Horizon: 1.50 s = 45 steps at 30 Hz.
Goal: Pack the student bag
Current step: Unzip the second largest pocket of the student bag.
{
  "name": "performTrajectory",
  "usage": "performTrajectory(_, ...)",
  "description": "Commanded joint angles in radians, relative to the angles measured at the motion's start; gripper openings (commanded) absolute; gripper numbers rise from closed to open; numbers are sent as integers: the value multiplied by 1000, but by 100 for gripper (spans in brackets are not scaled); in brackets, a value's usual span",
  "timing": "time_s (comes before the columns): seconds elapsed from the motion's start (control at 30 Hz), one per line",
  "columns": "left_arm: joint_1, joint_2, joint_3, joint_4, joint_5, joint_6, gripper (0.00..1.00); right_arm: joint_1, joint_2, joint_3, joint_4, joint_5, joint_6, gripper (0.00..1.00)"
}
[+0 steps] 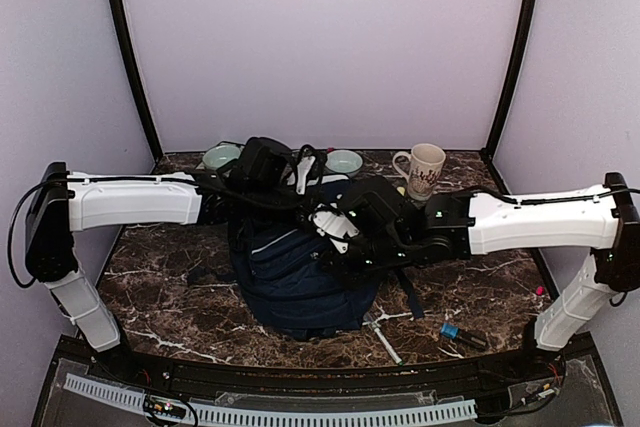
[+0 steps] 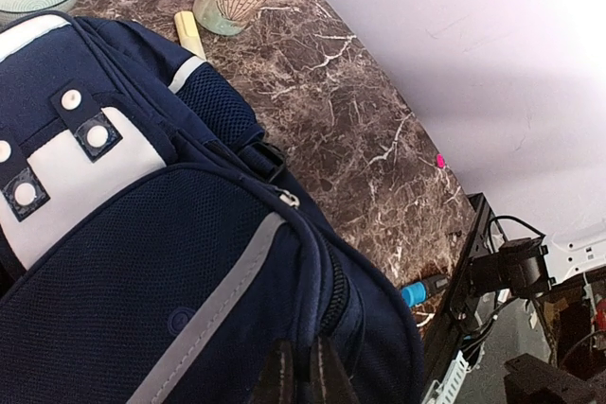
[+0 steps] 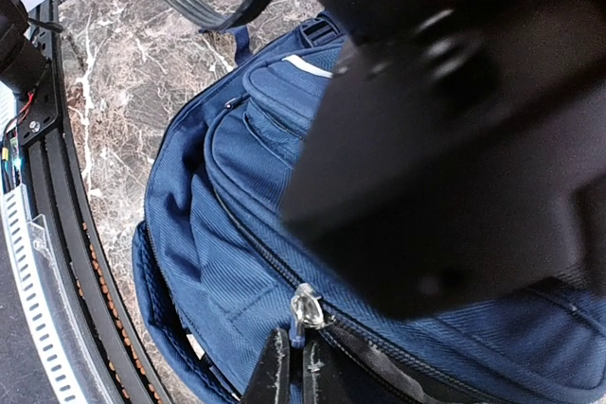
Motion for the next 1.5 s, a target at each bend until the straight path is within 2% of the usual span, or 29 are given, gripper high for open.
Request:
performTrajectory(0.0,28,-76,57,109,-66,-113,0,52,-40,9,121,-58,-17,0)
performTrajectory(0.3,29,-92,32,173,-84,-222,0,68,-79,-17,156,-90,-24,0)
performTrajectory(0.43,51,-89,70,121,-81,-208,0,81,-34,49,140,-117,-56,0)
performTrajectory(0.57,64,-98,85,168,-35,-213,0,98,56,126,97,-121,-93,0)
performTrajectory(0.7,63,-87,115,183,-13,-238,0,125,116,163,93,-66,-103,0)
performTrajectory(0.87,66,-107,122,163,-45,-225,0,150,113,156,122,-33,-70,0)
performTrajectory(1.13,68,-187,47,183,-66,-242,0,175,97,111,152,39,-40,0)
performTrajectory(1.3,68,-201,50,231,-66,-293,0,177,86,105,155,145,-37,0)
performTrajectory(1.47,67,-191,99,210,-111,-316,0,177,67,104,152,268,-60,0)
